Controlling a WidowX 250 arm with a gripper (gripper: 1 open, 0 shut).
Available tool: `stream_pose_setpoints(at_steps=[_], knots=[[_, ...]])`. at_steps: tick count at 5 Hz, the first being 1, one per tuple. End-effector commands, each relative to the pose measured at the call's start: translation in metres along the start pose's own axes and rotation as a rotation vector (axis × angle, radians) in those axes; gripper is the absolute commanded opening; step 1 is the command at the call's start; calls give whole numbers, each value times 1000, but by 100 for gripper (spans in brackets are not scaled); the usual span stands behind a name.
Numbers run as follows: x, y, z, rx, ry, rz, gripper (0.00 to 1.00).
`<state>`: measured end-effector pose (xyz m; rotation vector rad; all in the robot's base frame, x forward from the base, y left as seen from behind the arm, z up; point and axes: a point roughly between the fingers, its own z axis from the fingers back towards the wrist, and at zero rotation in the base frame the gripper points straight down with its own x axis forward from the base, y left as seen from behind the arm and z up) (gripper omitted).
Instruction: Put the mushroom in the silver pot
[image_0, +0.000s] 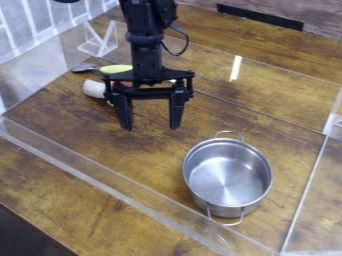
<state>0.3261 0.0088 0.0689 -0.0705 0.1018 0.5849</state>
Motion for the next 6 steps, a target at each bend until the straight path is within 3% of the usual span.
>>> stream_pose_setpoints(at_steps=[1,4,6], knots=[[4,9,19,-40,-66,77,100],[22,23,14,-90,-78,327,100],[48,33,13,-160,-77,529,100]])
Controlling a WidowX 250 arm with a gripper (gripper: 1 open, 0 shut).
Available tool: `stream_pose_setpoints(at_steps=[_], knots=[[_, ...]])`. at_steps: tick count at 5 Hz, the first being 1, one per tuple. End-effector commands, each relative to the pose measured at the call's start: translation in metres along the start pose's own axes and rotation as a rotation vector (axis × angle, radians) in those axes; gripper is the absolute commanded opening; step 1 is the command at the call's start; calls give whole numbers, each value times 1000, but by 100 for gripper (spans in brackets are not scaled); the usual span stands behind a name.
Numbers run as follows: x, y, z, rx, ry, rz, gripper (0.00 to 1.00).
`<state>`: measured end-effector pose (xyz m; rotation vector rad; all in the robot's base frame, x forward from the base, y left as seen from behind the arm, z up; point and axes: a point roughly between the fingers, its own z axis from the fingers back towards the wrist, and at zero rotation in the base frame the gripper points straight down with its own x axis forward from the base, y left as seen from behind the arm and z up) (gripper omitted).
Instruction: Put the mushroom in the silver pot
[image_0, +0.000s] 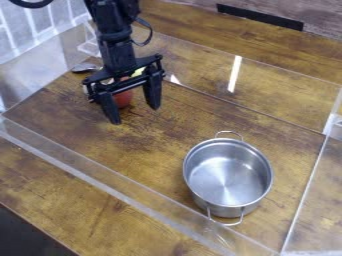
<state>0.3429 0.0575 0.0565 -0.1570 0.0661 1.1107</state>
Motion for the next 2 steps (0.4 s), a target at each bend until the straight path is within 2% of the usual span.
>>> stream_pose_setpoints(at_steps=[1,2], knots=[[18,-4,22,-79,-36,61,100],[28,-4,22,-98,-29,101,100]])
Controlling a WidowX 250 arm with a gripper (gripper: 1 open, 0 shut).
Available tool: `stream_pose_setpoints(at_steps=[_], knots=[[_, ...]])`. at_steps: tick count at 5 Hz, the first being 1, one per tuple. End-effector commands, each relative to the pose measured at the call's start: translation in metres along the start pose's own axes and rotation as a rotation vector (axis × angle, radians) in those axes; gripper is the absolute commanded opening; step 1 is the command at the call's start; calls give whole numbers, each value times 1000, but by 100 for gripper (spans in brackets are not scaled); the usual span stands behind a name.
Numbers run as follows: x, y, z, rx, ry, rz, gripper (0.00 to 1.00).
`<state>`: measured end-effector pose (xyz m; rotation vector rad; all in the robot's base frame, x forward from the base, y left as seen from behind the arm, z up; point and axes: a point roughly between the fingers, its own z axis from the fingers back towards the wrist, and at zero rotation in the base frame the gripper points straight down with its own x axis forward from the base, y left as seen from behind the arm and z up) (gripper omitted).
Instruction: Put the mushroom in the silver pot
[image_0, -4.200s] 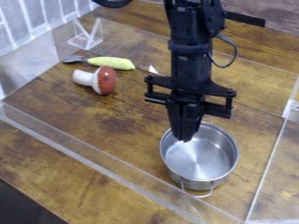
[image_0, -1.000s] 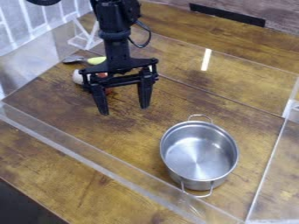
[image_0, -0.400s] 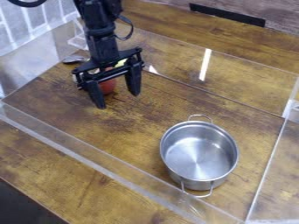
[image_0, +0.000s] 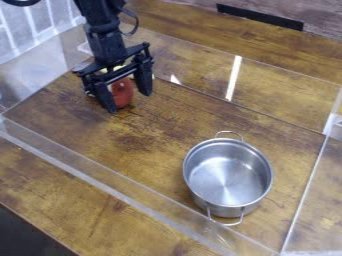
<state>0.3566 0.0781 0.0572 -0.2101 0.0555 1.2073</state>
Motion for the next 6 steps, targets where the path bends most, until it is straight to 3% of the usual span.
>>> stream_pose_setpoints(at_steps=[1,4,6], knots=[[14,-3,18,-62,-37,37,100],[34,-6,6,-73,-32,95,100],[45,-8,-4,-64,-37,128,100]])
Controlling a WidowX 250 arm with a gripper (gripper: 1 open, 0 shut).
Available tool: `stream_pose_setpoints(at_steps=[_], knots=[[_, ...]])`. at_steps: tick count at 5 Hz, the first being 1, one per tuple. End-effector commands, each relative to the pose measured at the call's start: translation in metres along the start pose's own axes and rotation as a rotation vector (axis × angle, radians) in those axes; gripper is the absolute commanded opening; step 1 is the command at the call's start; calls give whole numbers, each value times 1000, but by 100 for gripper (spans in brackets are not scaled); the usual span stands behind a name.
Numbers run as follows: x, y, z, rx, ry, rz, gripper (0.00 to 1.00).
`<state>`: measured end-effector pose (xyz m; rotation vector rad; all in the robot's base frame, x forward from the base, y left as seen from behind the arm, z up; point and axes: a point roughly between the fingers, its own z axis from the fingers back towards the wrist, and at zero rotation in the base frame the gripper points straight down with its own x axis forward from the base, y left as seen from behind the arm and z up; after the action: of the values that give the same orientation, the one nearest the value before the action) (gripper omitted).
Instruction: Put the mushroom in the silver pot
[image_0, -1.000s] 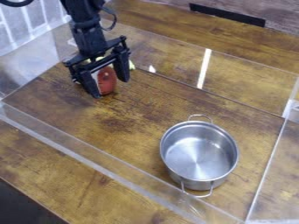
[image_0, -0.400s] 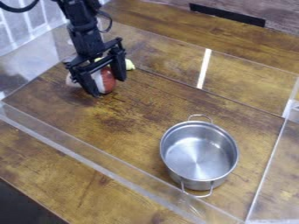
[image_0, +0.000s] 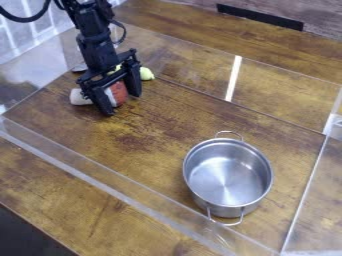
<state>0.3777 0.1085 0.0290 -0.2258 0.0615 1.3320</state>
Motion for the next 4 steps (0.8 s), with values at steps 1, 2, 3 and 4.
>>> stream_pose_setpoints(at_steps=[1,2,3,4], knots=[[4,-4,18,-50,-39,1,0],[4,-4,17,-50,-42,-2,0],[-6,-5,33,-50,-55,-33,0],[-16,-6,49,-51,-69,-64,0]])
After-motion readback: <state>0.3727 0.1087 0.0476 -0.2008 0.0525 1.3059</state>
